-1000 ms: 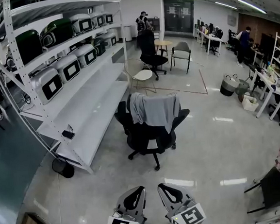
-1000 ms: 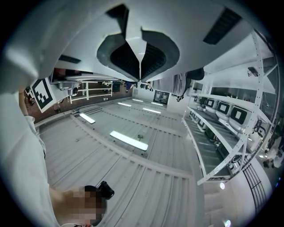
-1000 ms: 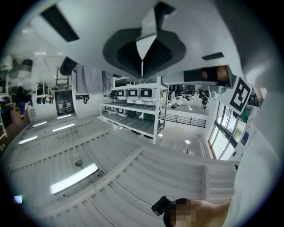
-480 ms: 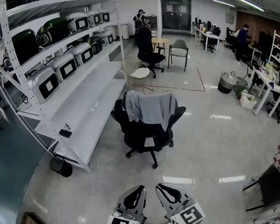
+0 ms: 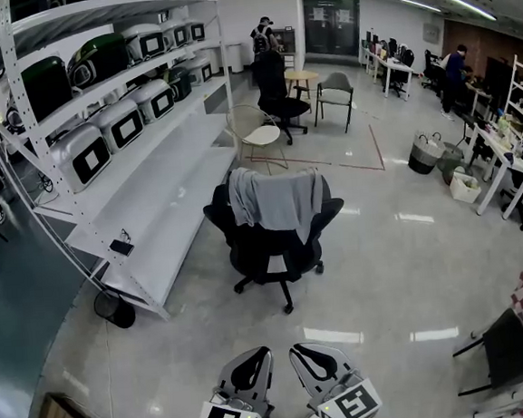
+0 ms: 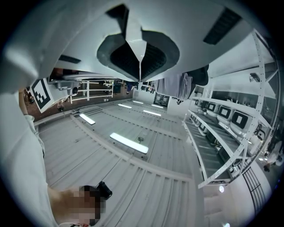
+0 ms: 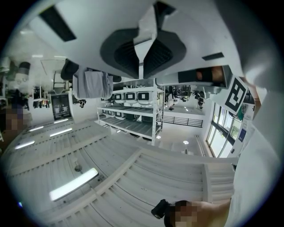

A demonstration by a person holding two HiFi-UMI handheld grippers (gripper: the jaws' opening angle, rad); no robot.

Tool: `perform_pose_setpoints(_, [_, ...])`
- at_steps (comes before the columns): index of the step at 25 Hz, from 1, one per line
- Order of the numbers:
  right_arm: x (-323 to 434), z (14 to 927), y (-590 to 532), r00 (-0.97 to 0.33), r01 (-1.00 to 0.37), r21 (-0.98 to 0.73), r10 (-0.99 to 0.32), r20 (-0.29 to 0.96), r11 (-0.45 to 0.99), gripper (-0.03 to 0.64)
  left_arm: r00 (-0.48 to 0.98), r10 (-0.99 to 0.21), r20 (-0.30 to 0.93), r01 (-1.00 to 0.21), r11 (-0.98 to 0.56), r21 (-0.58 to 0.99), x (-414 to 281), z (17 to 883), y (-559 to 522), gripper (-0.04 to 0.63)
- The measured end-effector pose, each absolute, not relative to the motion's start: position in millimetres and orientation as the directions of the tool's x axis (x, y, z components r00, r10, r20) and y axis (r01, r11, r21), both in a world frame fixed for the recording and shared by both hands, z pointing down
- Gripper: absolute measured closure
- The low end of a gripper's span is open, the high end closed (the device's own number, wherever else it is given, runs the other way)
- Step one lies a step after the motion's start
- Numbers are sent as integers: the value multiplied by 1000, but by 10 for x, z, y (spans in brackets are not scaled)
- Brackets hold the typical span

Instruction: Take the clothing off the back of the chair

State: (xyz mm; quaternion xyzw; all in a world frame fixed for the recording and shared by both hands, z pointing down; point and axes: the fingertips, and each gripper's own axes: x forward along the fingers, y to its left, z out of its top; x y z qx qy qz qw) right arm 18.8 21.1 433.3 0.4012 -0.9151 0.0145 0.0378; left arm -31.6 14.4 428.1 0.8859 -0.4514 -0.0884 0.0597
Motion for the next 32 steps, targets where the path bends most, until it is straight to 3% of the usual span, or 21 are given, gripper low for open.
perform_pose_setpoints(18, [741, 4479, 414, -733, -677, -8, -673, 94, 736, 597, 527, -845, -85, -820, -533, 209, 310, 4425, 328, 578])
perform_pose_setpoints(32, [647, 4499, 87, -713, -700, -30, -697, 71, 713, 597, 535, -843, -64, -816, -534, 221, 168, 4531, -20, 578])
